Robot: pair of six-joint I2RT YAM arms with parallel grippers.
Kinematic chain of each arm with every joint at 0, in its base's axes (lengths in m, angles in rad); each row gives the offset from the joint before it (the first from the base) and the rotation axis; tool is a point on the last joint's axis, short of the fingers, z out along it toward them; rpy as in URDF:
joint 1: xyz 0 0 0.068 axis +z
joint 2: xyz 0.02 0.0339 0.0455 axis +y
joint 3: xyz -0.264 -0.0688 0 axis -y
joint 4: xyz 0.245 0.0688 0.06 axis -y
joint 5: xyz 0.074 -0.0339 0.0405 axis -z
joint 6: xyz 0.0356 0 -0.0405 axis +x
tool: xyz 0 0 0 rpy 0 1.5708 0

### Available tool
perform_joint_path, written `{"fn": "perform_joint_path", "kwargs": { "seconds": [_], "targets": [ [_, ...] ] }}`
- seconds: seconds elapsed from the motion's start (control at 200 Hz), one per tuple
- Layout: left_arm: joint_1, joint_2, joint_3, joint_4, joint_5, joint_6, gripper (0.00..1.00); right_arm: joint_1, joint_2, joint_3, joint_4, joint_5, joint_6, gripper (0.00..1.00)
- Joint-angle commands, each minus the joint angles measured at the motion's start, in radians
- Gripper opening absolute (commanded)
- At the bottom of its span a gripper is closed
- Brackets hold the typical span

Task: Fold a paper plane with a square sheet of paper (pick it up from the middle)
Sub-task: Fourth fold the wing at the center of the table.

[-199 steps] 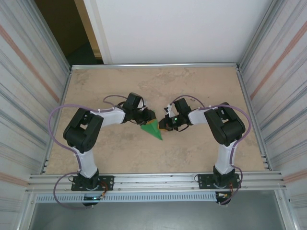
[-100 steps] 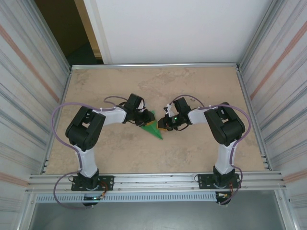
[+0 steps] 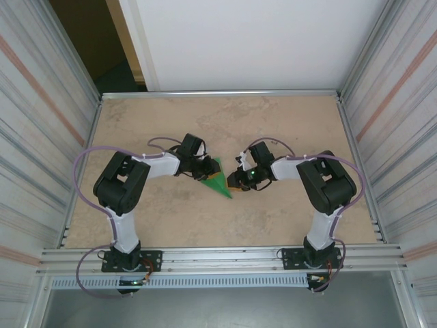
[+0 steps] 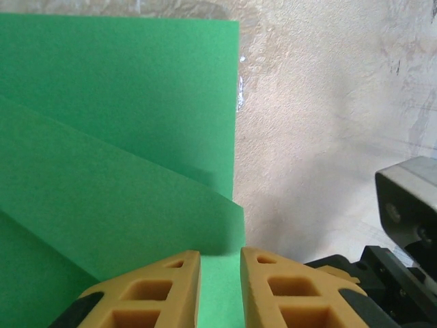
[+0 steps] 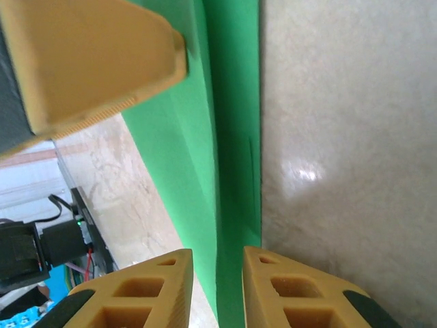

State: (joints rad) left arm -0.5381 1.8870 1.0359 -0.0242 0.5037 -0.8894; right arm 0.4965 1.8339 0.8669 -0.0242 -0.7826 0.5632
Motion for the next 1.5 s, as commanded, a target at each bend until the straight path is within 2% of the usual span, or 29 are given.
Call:
{"fn": "perform_joint_path", "kwargs": {
  "seconds": [0.0,0.215,1.062,1.158,1.318,1.493],
  "targets": [
    [0.001,-0.018,-0.014,-0.001,-0.004,0.013,0.24,0.009,-0.041,-0.021,-0.048,-0.014,-0.029,0.24],
    [0.002,-0.024,-0.026,0.006,-0.001,0.008,0.24,0.014,-0.05,-0.027,-0.072,-0.023,-0.042,0.17],
    [0.002,-0.048,-0.043,0.051,0.028,-0.015,0.27,0.038,-0.015,-0.012,-0.111,-0.007,-0.08,0.12],
    [0.002,-0.059,-0.044,0.053,0.032,-0.014,0.27,0.039,-0.026,-0.01,-0.115,0.0,-0.08,0.14],
    [0.003,-0.063,-0.046,0.056,0.046,-0.008,0.28,0.037,-0.062,-0.01,-0.13,0.019,-0.08,0.25],
    [0.004,-0.062,-0.047,0.072,0.065,-0.004,0.28,0.031,-0.1,-0.017,-0.148,0.06,-0.08,0.27]
  ]
}}
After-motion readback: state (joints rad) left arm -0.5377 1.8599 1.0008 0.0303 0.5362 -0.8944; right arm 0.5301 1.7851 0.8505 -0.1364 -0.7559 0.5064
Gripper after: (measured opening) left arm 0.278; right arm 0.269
